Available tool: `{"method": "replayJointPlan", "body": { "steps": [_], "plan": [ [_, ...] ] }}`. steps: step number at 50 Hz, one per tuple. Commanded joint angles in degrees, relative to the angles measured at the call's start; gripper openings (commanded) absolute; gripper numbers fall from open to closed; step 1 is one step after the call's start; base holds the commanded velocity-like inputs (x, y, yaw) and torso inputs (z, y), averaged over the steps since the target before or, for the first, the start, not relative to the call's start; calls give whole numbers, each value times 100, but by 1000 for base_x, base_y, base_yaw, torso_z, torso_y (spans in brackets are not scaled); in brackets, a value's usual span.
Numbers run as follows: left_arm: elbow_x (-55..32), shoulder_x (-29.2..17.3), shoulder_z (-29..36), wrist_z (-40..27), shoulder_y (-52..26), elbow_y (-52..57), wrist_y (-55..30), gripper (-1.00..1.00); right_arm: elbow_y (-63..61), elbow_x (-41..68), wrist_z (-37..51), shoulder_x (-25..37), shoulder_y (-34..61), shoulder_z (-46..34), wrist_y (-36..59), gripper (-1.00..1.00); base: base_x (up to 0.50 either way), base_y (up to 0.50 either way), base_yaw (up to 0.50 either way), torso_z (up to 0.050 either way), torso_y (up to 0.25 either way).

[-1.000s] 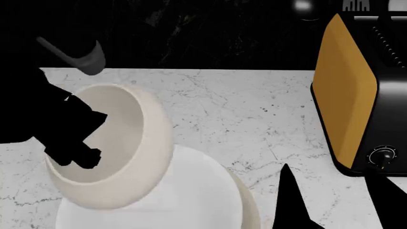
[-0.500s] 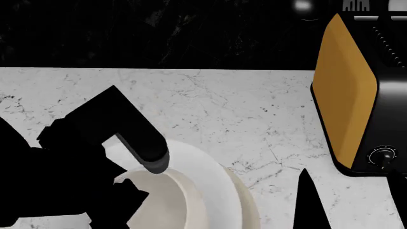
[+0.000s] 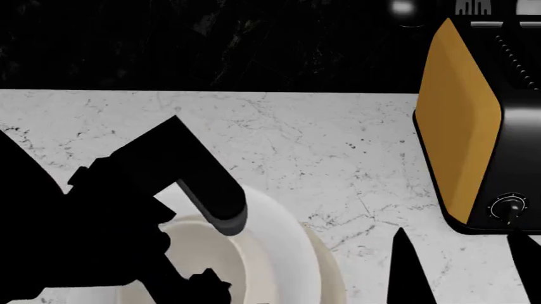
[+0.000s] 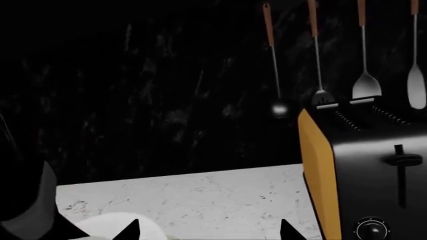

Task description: Stack the bowls from largest to smallest.

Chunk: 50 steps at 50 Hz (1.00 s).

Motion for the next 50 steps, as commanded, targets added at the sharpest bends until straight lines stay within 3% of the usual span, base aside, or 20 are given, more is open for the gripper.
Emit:
{"method": "replayJointPlan", "body": {
  "steps": [1, 22, 37, 43, 50],
  "plan": [
    [-390, 131, -72, -5, -230, 254, 136, 100, -33, -49, -78, -166, -13, 122, -34, 100, 0, 0, 0, 0, 0],
    [-484, -5, -56, -45, -954, 74, 36, 100, -36, 54, -30, -232, -4, 34, 9, 100, 0, 0, 0, 0, 0],
    [-1157, -336, -280, -179, -1840, 48, 250, 100, -7, 51, -13, -291, 23, -4, 54, 100, 0, 0, 0, 0, 0],
    [-1261, -833, -512, -263, -1971, 314, 330, 100, 13, 69, 75, -180, 81, 34, 5, 100, 0, 0, 0, 0, 0],
    [-1816, -2096, -982, -643, -2040, 1475, 732, 100, 335, -427, -33, -83, 416, -171, 306, 100, 0, 0, 0, 0, 0]
  ]
}}
